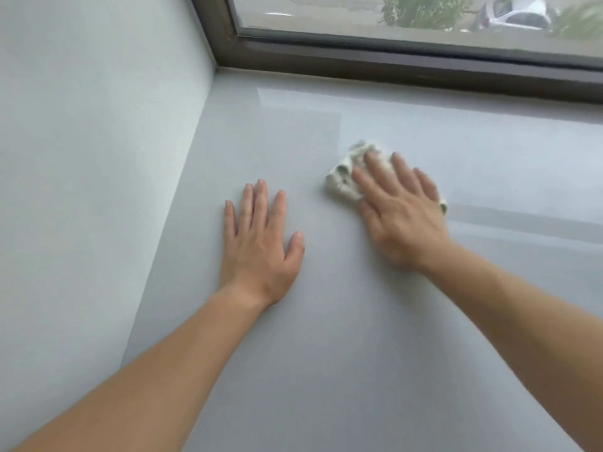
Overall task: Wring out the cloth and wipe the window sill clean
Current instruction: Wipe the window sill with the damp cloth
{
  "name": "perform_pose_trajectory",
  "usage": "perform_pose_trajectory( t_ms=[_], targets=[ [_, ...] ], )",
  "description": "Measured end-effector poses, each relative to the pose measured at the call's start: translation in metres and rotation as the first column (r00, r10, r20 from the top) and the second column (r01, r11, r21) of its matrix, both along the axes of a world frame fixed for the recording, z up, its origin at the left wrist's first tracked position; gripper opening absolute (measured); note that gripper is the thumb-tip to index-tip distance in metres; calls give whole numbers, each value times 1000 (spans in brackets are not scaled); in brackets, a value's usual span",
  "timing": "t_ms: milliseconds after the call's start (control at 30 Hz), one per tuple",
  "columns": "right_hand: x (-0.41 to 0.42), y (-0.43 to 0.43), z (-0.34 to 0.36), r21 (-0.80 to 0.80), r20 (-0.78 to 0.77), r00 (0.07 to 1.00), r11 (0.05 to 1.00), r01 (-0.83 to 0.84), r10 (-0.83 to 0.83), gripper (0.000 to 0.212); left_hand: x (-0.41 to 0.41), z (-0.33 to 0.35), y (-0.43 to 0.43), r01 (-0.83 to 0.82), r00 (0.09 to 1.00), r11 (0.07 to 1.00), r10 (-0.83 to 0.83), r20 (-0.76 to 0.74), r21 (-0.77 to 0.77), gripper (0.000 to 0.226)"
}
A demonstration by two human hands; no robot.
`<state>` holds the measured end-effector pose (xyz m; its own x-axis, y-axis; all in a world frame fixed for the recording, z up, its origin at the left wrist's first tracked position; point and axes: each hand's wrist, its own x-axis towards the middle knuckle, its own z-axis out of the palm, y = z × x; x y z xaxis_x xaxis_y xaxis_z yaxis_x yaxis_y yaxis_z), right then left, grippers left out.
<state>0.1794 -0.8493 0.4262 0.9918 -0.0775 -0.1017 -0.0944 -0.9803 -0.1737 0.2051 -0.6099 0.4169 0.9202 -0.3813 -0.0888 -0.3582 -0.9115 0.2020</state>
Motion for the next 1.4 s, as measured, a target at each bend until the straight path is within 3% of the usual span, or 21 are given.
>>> perform_pose_trajectory(
  t_ms=[133,167,233,333,433,533,700,867,1000,1133,1167,1233,1300,1333,1400],
  targets=[
    [61,-2,3,72,-43,934,931,357,-355,57,1,-2,-2,11,999,1000,-12,29,20,79],
    [61,12,4,72,-50,944,941,329,-326,57,0,-2,-2,14,999,1000,-15,33,19,79],
    [43,35,3,48,-18,994,993,105,-104,57,0,-1,-2,12,999,1000,-13,36,18,79],
    [36,16,6,21,-34,993,993,-114,115,56,1,0,-2,14,999,999,-15,29,30,79],
    [80,-23,6,7,-34,997,997,74,-74,55,1,1,-1,13,999,999,-14,28,35,79],
    [110,-3,4,30,-46,958,958,285,-284,57,2,1,-2,6,1000,999,-7,25,38,79],
    [130,32,7,30,-38,994,995,-98,99,55,2,1,-2,12,1000,999,-14,24,53,79],
    [134,-46,12,1,-50,996,998,-68,68,55,3,1,-1,15,999,999,-17,32,44,79],
    [80,-93,15,21,-27,980,980,196,-196,56,3,2,-2,13,999,998,-15,28,58,79],
    [72,-56,11,23,-24,845,844,535,-535,56,4,3,-3,15,999,997,-17,28,69,79],
    [69,-37,9,19,-16,864,863,504,-504,56,4,3,-3,15,999,997,-17,29,74,79],
    [53,-15,6,7,-2,964,964,267,-267,55,4,3,-3,16,999,997,-19,30,78,79],
    [41,-36,8,-4,-27,998,998,59,-60,54,3,2,-3,13,999,996,-16,34,84,79],
    [43,-58,9,-18,-25,998,998,60,-61,54,3,2,-3,13,999,996,-16,36,86,79],
    [59,-97,10,-20,-25,966,967,256,-256,57,3,2,-3,14,999,996,-17,32,91,79]
  ],
)
